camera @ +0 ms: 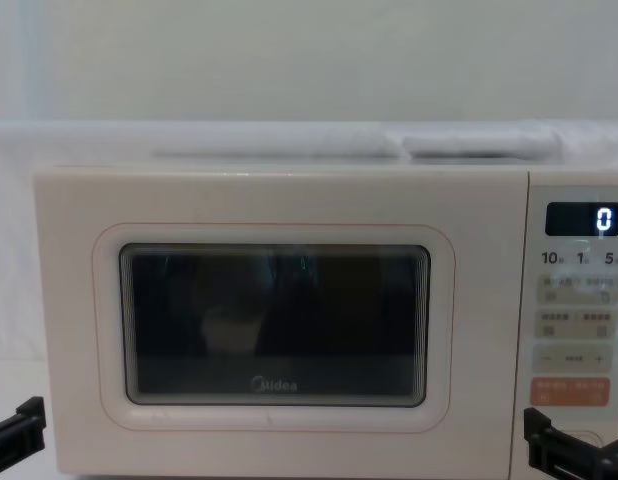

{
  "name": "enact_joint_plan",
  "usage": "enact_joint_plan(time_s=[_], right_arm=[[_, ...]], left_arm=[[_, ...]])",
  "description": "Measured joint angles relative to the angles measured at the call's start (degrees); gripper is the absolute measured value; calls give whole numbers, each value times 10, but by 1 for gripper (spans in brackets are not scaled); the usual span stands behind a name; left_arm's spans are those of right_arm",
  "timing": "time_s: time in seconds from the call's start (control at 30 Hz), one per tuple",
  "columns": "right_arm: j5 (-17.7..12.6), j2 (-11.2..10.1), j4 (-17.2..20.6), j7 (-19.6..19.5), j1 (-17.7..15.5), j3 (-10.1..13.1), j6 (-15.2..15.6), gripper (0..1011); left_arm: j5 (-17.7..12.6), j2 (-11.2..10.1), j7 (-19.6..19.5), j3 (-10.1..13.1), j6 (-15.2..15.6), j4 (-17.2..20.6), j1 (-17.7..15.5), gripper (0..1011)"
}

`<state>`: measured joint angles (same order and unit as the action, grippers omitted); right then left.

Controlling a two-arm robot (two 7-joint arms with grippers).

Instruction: Press the button to open the microwave door with one hand; close the microwave door with the other hand.

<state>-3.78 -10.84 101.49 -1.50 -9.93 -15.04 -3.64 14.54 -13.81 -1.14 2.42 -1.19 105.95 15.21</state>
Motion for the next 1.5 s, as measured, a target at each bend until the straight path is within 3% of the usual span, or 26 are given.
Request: enact_joint_plan(time_s=[0.6,0.9,0.97,1.13,1.3,1.5], right_arm=[[0,0,0,0,0,0,0,967],[0,0,0,0,0,0,0,744],[0,0,0,0,0,0,0,640],[0,0,0,0,0,0,0,522],[0,0,0,0,0,0,0,322],[0,0,0,0,0,0,0,153]], left_arm=[[0,0,0,0,0,0,0,1001],[0,0,0,0,0,0,0,1001],[0,0,0,0,0,0,0,1001],[0,0,0,0,0,0,0,1001],[0,0,0,0,0,0,0,1001],[0,0,0,0,0,0,0,1001]])
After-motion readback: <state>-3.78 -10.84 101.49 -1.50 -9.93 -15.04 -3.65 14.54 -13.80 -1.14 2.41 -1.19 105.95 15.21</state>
